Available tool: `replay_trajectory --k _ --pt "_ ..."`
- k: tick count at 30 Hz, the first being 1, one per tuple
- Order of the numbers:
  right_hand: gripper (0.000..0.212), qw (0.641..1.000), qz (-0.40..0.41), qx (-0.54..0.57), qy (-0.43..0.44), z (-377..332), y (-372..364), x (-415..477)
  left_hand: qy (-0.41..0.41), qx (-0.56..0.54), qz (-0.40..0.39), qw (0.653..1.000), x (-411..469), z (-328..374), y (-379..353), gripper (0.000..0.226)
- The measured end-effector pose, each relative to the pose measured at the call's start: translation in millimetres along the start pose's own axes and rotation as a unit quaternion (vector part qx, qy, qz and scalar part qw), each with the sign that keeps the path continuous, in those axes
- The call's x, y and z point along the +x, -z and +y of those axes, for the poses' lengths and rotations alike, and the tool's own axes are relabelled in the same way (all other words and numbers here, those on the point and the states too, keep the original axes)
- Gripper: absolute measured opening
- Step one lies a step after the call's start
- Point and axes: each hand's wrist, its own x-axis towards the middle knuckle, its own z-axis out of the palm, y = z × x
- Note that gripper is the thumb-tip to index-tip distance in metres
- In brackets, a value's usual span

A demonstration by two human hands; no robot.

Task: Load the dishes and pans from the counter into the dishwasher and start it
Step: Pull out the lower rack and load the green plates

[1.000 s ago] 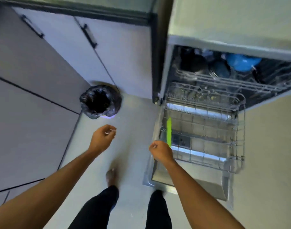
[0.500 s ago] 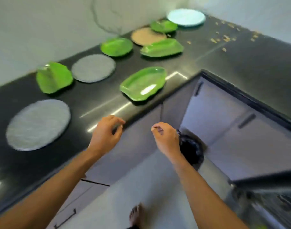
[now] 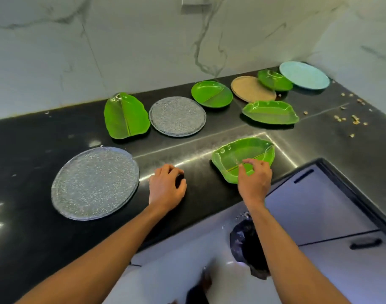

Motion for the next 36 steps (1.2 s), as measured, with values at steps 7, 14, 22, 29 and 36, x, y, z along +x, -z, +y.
replay_trajectory --k 7,14,22,29,36 --pt "0.034 0.998 0.007 0.002 -0.066 58 26 77 0.024 -0.072 -0.024 0.997 74 62 -43 0.052" --pt "0.044 0.989 -0.104 -0.105 -0.030 119 15 140 0.032 -0.066 -0.073 0.995 161 103 -81 0.045" --pt "0.046 0.990 -0.048 -0.132 0.023 131 -2 136 -0.097 -0.017 -0.190 0.977 193 100 -81 0.049" --pt "0.044 0.986 -0.074 -0.147 0.028 124 7 134 -0.109 0.066 -0.259 0.957 182 116 -81 0.037" --pt "0.048 0.975 -0.158 -0.159 0.001 111 24 124 -0.018 -0.152 -0.252 0.956 157 113 -48 0.014"
